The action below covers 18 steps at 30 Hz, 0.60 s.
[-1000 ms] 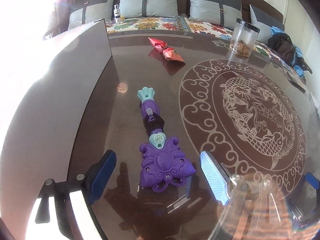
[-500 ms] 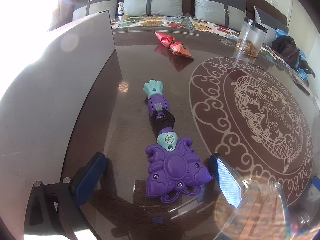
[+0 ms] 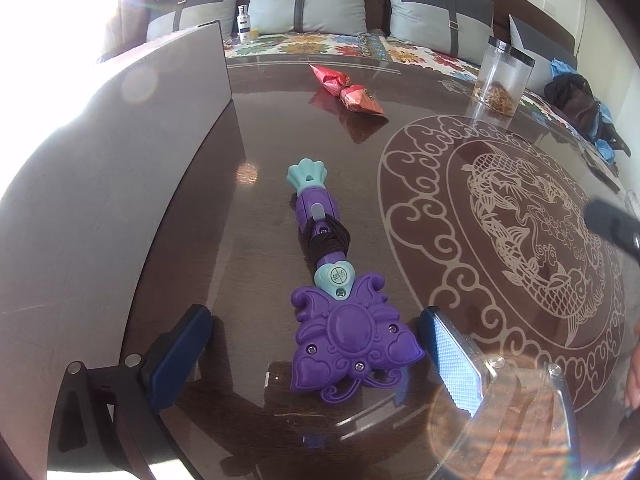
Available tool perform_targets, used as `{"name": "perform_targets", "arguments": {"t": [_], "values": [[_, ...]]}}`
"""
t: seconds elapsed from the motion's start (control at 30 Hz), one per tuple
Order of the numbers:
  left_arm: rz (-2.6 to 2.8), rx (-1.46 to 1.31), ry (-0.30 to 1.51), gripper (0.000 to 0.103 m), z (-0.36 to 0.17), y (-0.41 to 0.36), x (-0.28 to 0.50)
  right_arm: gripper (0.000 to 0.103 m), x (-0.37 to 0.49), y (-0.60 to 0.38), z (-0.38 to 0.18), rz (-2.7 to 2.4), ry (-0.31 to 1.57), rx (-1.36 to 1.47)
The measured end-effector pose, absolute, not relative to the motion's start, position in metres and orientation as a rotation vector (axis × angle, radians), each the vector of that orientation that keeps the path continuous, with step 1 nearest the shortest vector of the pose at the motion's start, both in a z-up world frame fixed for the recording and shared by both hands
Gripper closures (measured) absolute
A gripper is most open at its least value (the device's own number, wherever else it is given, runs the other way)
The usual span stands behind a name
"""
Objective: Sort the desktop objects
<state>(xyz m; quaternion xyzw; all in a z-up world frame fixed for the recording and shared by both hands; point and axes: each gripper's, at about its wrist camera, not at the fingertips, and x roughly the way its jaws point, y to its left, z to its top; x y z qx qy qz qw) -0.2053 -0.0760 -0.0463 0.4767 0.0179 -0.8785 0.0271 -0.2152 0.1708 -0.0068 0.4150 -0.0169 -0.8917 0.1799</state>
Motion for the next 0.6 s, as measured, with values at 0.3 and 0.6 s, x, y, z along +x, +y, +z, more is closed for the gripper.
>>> {"name": "perform_targets", "arguments": {"t": [0.3, 0.6], "values": [[-2.794, 1.525, -0.028, 0.000, -0.046, -0.083, -0.200, 0.019, -0.415, 0.002, -0.014, -2.246, 0.233, 1.255], [-2.799, 1.518, 0.069, 0.000, -0.043, -0.095, -0.211, 0.079, -0.394, -0.019, -0.042, -2.237, 0.407, 1.260]]}}
